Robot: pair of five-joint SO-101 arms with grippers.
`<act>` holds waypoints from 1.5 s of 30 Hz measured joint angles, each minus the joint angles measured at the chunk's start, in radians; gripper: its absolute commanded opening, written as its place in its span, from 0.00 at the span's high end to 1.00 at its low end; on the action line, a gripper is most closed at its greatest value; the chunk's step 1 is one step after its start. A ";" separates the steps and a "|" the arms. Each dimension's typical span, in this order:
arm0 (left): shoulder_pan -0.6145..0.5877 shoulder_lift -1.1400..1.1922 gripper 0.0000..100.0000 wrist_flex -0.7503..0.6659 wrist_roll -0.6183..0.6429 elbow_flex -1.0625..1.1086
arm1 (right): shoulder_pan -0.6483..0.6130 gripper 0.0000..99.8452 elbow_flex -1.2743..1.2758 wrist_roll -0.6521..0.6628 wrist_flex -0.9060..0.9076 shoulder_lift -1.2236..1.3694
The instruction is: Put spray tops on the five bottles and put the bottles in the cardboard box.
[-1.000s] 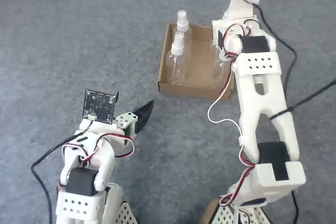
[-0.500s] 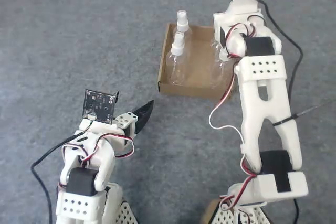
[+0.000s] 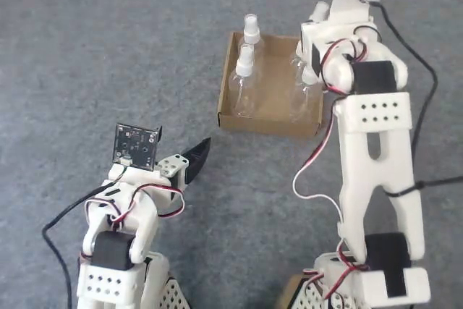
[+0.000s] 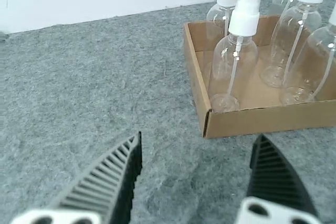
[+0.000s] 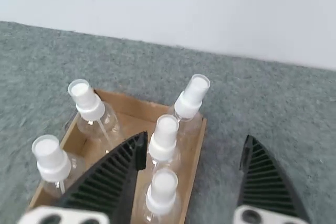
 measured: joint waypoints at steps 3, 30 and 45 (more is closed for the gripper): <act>0.002 0.000 0.69 0.000 0.000 0.000 | 0.000 0.89 0.000 0.000 0.049 -0.032; -0.081 -0.008 0.98 0.226 -0.021 -0.210 | -0.002 0.91 0.000 0.006 0.712 -0.445; -0.434 -0.012 0.99 0.528 -0.172 -0.473 | -0.003 0.98 0.523 0.245 0.687 -0.853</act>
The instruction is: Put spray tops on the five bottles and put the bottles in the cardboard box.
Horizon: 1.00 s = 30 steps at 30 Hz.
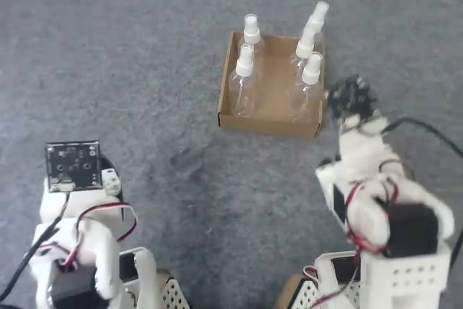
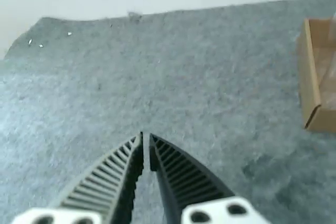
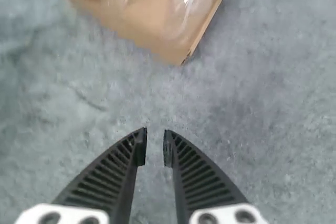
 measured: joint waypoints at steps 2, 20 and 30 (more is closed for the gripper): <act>0.002 0.000 0.99 0.035 -0.025 -0.003 | 0.002 0.98 0.097 0.031 -0.002 -0.087; -0.003 -0.226 0.99 0.140 -0.175 0.097 | 0.219 0.98 0.528 0.244 -0.021 -0.609; -0.005 -0.226 0.99 0.127 -0.180 0.121 | 0.247 0.98 0.641 0.301 -0.103 -0.612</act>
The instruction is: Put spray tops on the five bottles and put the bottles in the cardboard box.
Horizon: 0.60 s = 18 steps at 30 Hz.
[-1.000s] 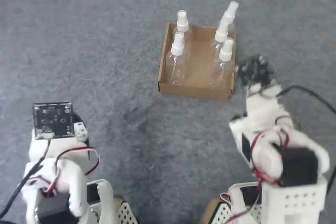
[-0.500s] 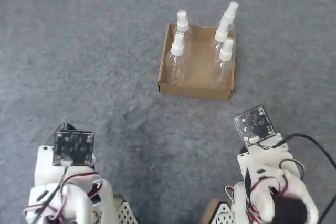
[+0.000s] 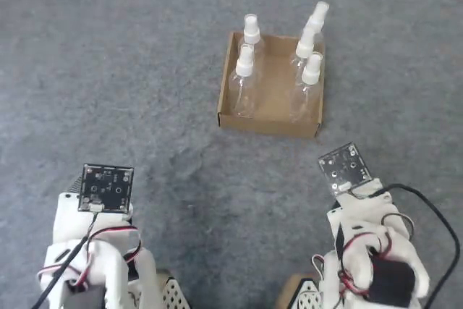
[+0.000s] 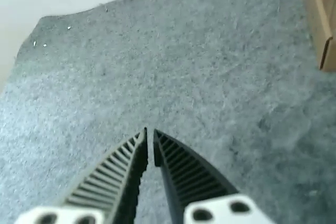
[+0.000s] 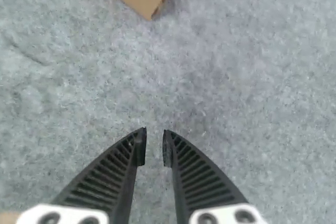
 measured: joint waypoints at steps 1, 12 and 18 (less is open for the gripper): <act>-0.002 0.000 0.99 0.000 0.000 0.000 | 0.011 0.98 0.023 0.003 -0.018 0.000; -0.025 0.000 0.99 -0.172 0.000 0.304 | 0.109 0.98 0.410 0.008 -0.325 0.008; -0.106 0.000 0.99 -0.384 0.000 0.617 | 0.173 0.98 0.549 0.008 -0.509 0.015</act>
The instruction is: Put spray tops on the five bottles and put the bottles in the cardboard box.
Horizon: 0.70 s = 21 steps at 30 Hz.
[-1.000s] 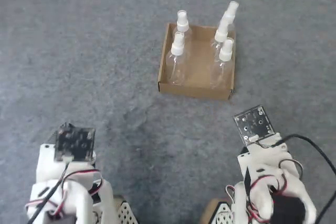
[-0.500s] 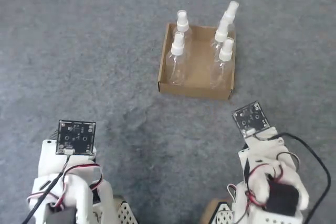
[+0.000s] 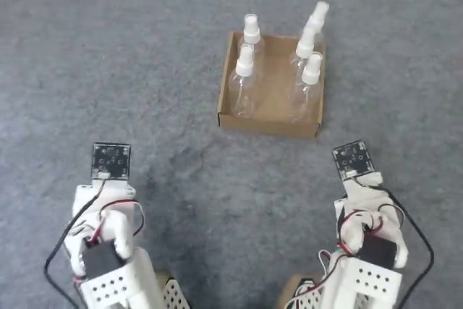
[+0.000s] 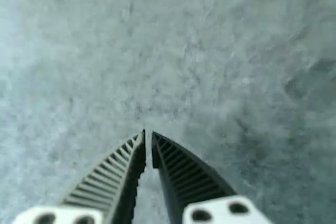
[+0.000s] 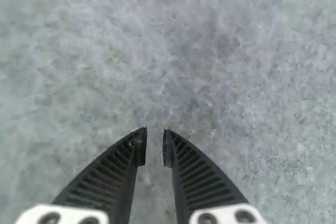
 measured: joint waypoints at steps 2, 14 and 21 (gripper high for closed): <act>-0.026 0.000 0.99 -0.011 0.003 0.014 | 0.000 0.98 0.057 0.000 -0.064 0.000; -0.017 0.000 0.99 0.094 0.000 0.026 | 0.005 0.98 0.081 0.000 -0.064 0.000; -0.017 0.000 0.99 0.098 0.000 0.026 | 0.003 0.98 0.081 0.002 0.028 0.000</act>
